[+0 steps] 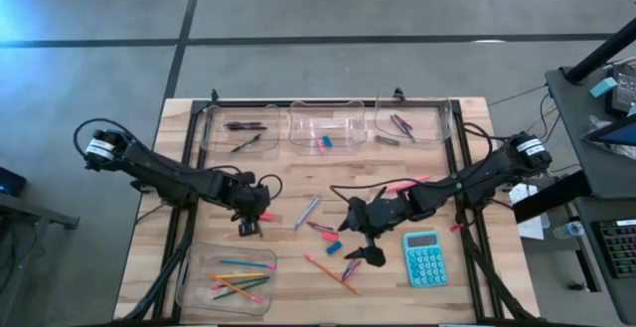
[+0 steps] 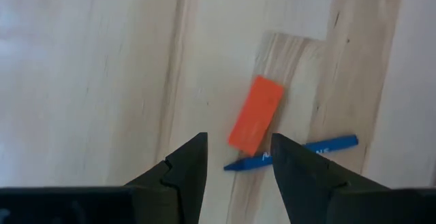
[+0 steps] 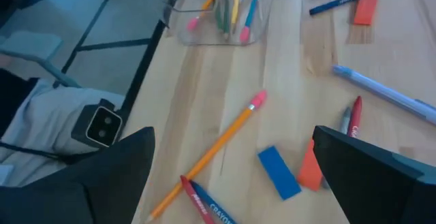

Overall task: Sort crayons/erasers/pens/pencils in bins
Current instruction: Put the orange eraser into the top middle transparent bin

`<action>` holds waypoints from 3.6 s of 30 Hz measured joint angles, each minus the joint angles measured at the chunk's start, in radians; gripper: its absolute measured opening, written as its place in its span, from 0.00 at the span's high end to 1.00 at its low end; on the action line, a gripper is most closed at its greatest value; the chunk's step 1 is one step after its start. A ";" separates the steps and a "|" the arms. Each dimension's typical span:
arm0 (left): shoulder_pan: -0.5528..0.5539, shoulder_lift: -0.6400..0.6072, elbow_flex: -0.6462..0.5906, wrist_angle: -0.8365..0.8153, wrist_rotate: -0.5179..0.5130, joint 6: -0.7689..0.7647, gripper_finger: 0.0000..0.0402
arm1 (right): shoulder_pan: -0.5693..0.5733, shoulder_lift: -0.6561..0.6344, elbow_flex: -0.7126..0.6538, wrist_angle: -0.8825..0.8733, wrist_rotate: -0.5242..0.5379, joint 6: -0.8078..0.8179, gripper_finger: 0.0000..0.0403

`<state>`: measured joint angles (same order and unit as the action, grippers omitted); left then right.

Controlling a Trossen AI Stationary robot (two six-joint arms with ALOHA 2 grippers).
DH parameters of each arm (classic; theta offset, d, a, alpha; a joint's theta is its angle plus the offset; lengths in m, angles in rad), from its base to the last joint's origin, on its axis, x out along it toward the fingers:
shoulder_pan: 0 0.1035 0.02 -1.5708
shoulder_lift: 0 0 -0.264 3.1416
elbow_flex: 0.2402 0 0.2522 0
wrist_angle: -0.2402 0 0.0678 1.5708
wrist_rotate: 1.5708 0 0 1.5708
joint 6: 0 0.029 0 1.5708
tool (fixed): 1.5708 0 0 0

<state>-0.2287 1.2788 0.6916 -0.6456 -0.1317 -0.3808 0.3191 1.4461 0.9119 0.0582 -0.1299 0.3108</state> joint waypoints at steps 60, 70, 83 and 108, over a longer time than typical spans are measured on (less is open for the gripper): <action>-0.007 0.191 -0.059 0.197 0.055 0.081 0.78 | 0.000 0.002 -0.001 0.061 0.028 -0.024 0.05; -0.007 0.183 -0.038 0.178 0.044 0.124 0.94 | 0.000 0.002 -0.001 0.061 0.028 -0.027 0.05; -0.004 0.124 -0.023 0.186 -0.010 0.137 0.94 | 0.000 0.002 -0.001 0.064 0.028 -0.033 0.05; 0.118 0.057 0.186 0.190 -0.128 0.362 1.00 | 0.000 0.002 -0.001 0.074 0.028 -0.034 0.05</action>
<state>-0.1102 1.3362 0.8779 -0.4561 -0.2596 -0.0187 0.3188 1.4479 0.9108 0.1325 -0.1017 0.2768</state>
